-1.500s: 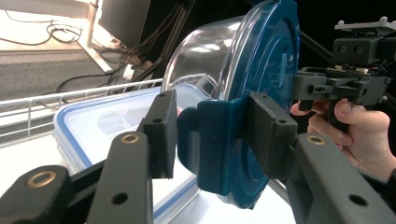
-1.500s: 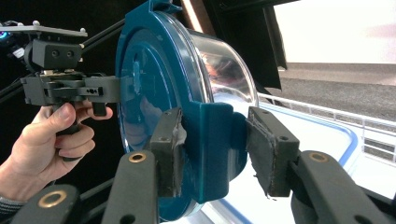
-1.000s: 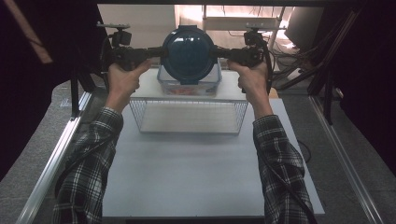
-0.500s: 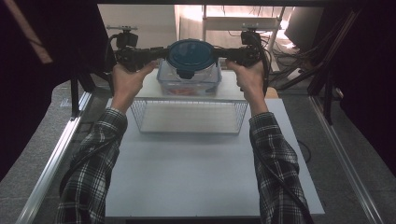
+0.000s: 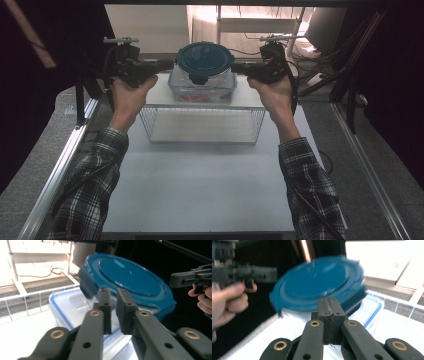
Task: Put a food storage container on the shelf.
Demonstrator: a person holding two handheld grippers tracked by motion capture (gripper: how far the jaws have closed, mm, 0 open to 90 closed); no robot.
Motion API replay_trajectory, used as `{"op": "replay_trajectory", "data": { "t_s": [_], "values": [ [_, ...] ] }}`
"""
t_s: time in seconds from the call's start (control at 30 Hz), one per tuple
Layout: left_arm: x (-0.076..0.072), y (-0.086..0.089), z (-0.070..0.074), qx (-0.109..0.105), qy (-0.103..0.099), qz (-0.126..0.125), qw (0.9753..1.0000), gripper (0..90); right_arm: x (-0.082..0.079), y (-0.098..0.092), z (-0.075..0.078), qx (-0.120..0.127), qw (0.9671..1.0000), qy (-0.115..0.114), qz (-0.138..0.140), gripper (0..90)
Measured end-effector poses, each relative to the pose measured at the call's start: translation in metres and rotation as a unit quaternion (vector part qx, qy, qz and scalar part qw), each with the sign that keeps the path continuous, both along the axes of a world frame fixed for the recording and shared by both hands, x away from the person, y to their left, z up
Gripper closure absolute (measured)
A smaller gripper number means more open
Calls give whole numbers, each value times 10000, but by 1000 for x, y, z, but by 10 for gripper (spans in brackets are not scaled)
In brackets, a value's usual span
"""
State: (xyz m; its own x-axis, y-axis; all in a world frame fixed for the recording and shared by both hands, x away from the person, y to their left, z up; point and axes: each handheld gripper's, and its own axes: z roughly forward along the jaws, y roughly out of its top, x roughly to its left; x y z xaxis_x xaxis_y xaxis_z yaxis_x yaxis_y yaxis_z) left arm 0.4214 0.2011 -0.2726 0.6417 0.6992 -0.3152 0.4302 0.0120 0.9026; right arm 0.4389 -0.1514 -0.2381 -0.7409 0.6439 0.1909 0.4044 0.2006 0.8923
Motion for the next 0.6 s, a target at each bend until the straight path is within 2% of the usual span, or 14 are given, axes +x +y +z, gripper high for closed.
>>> {"op": "replay_trajectory", "data": {
  "t_s": [0.07, 0.1, 0.13, 0.27, 0.3, 0.4, 0.5, 0.6],
  "values": [
    [1, -2, -3, 8, 45, -29, 10000, 859, 1, 4, -5, -232, 9997, 77, -58, 893],
    [1, -2, -3, 8, 45, -29, 10000, 864, 1, 4, -5, -232, 9997, 77, -58, 893],
    [2, -4, -4, 50, 35, -65, 10000, 863, 5, 6, -10, -264, 9994, 172, -126, 893],
    [4, -8, -5, 144, 1, -38, 9999, 859, 12, 7, -13, -205, 9995, 147, -186, 893],
    [7, -11, -6, 155, -3, 41, 9999, 856, 14, 6, -13, -180, 9995, 162, -201, 893],
    [10, -12, -8, 137, 36, 156, 9998, 846, 21, 5, -17, -114, 9992, 198, -336, 893],
    [12, -12, -9, 73, 51, 140, 9999, 848, 24, 5, -21, -77, 9990, 208, -391, 893],
    [10, -13, -7, 205, 37, 174, 9996, 844, 29, 10, -26, -57, 9990, 191, -399, 893]
  ]
}}
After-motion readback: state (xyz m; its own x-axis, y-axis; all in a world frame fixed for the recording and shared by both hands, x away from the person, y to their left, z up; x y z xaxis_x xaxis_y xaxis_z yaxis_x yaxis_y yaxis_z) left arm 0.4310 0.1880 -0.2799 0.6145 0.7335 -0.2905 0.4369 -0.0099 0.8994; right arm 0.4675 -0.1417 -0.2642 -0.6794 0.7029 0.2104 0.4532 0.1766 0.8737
